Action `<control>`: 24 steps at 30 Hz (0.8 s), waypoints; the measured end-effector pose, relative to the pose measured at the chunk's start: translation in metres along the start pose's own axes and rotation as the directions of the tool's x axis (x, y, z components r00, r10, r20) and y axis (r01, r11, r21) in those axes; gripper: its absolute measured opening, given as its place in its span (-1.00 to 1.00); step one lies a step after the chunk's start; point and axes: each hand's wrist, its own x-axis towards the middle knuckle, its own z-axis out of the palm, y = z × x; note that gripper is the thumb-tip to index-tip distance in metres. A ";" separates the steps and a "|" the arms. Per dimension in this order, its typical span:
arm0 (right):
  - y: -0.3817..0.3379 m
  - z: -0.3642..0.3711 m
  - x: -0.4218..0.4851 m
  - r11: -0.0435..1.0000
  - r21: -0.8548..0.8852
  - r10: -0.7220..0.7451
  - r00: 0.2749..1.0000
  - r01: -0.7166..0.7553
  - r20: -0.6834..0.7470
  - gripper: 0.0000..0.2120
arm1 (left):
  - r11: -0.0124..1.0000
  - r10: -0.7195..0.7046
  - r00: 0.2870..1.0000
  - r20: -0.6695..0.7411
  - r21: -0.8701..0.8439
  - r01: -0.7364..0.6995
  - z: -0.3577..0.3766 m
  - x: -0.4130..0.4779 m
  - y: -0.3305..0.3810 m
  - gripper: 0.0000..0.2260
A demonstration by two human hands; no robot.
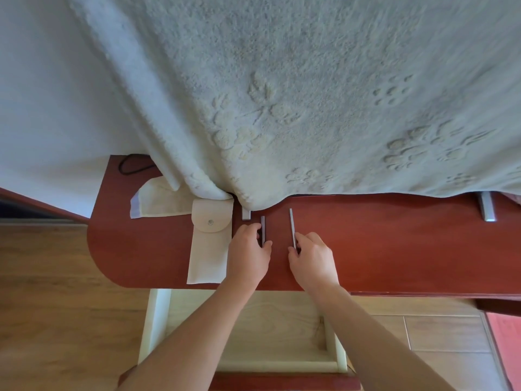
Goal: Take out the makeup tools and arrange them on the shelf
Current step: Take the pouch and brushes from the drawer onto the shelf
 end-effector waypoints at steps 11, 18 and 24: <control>-0.002 0.000 -0.001 1.000 -0.008 0.030 0.999 -0.030 0.020 -0.87 | 1.000 0.016 1.000 0.011 -0.019 -0.015 -0.001 0.002 -0.004 -0.60; -0.002 -0.004 -0.017 1.000 0.027 0.009 1.000 -0.010 0.013 -0.66 | 0.996 0.090 0.996 -0.005 -0.026 -0.090 -0.011 -0.011 -0.008 -0.57; 0.002 -0.014 -0.054 0.998 0.006 -0.070 0.997 0.070 -0.040 -0.51 | 0.974 0.224 0.972 -0.072 -0.016 -0.225 -0.029 -0.054 -0.020 -0.55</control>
